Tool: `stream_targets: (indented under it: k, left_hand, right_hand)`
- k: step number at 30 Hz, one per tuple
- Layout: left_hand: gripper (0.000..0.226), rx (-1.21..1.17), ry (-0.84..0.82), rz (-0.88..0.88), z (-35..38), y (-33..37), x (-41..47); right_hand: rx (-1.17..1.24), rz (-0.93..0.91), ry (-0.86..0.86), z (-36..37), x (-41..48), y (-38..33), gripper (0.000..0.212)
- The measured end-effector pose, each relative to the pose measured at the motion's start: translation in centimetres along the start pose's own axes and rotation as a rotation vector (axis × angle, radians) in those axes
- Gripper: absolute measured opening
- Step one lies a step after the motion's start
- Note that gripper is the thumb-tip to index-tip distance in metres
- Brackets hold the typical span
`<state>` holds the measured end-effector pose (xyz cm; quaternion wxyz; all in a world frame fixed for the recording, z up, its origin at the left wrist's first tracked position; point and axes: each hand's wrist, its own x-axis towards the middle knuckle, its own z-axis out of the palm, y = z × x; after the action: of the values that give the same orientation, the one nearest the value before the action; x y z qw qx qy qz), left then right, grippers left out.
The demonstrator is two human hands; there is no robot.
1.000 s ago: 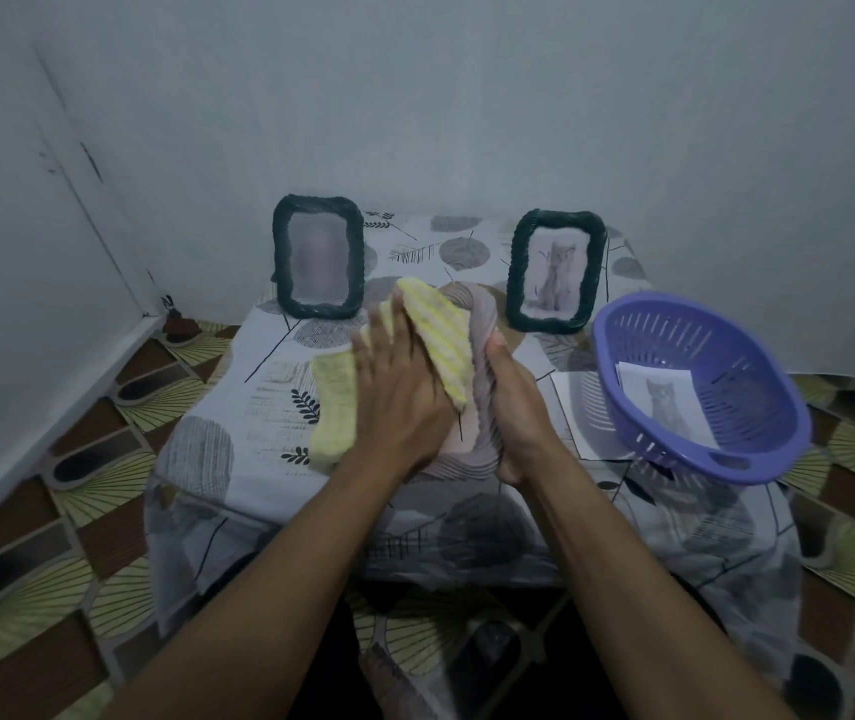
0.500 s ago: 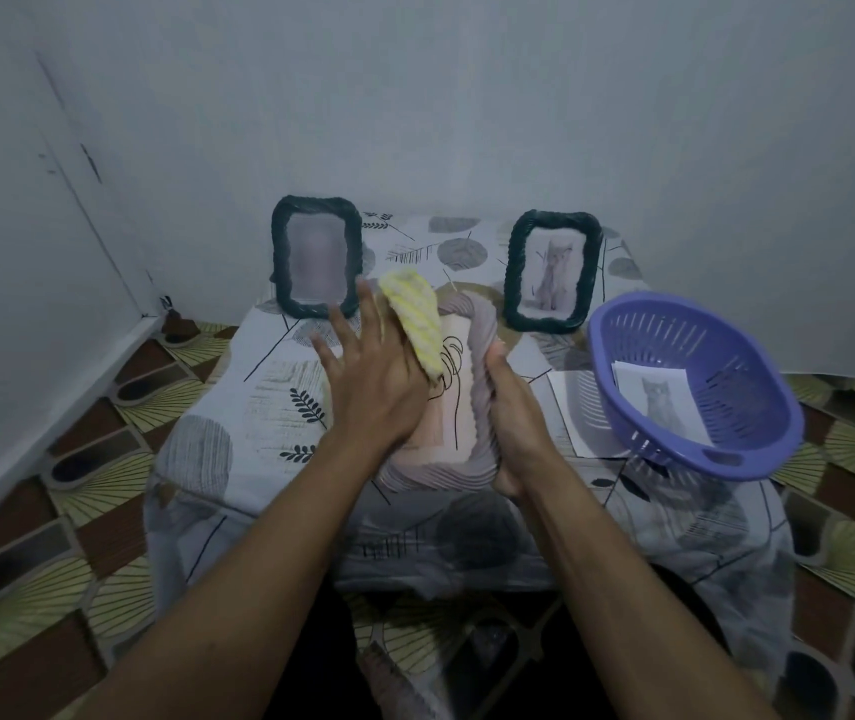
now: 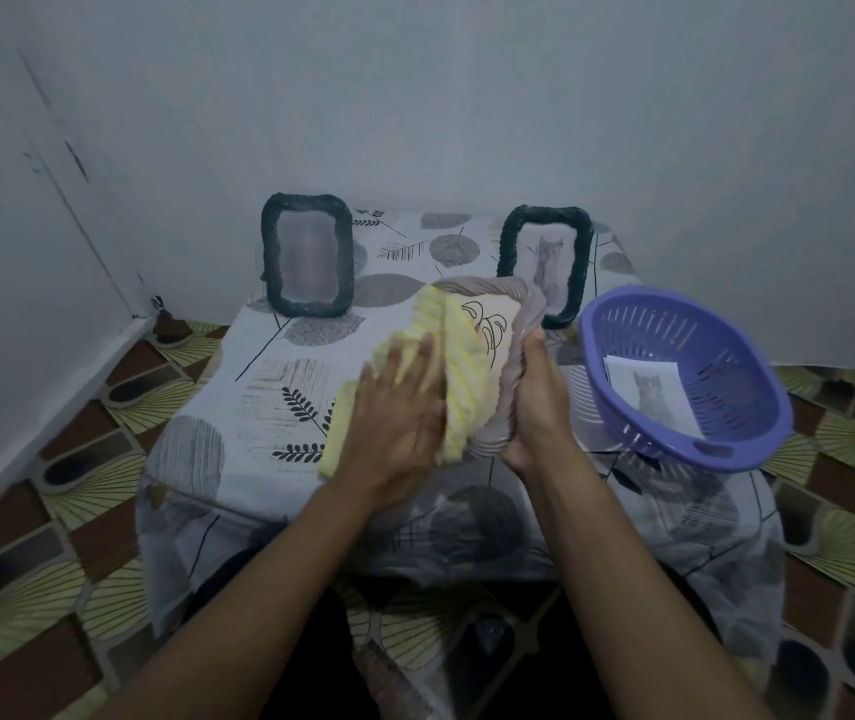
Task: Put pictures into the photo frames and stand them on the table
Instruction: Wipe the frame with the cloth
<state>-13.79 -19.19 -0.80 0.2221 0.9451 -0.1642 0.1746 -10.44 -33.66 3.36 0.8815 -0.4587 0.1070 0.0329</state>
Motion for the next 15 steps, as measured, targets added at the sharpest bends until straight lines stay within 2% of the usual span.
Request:
stream_targets:
  k: [3, 6, 8, 11, 13, 15]
  left_hand:
    - [0.06, -0.104, 0.063, -0.191, -0.3, -1.0, 0.8]
    - [0.065, -0.183, 0.14, -0.247, 0.5, 0.5, 0.6]
    - [0.067, -0.143, 0.142, -0.21, 1.4, 2.1, 0.2]
    - [0.064, -0.142, 0.149, -0.11, 2.0, 4.5, -0.3]
    - [0.058, -0.129, 0.131, 0.009, 2.1, 5.0, -0.6]
    - [0.054, -0.06, 0.066, 0.085, 1.9, 3.8, -0.6]
  right_hand:
    - [0.023, 0.003, -0.018, 0.1, -0.7, -0.4, 0.051]
    - [0.045, -0.04, 0.027, 0.8, -1.0, -0.3, 0.06]
    - [0.048, -0.079, 0.08, 1.2, -1.0, 0.3, 0.069]
    - [-0.024, -0.124, 0.173, 1.5, -1.2, 0.3, 0.058]
    - [-0.097, -0.139, 0.153, 1.0, -1.1, 0.3, 0.053]
    - [-0.07, -0.104, 0.116, 0.5, -1.0, 0.5, 0.05]
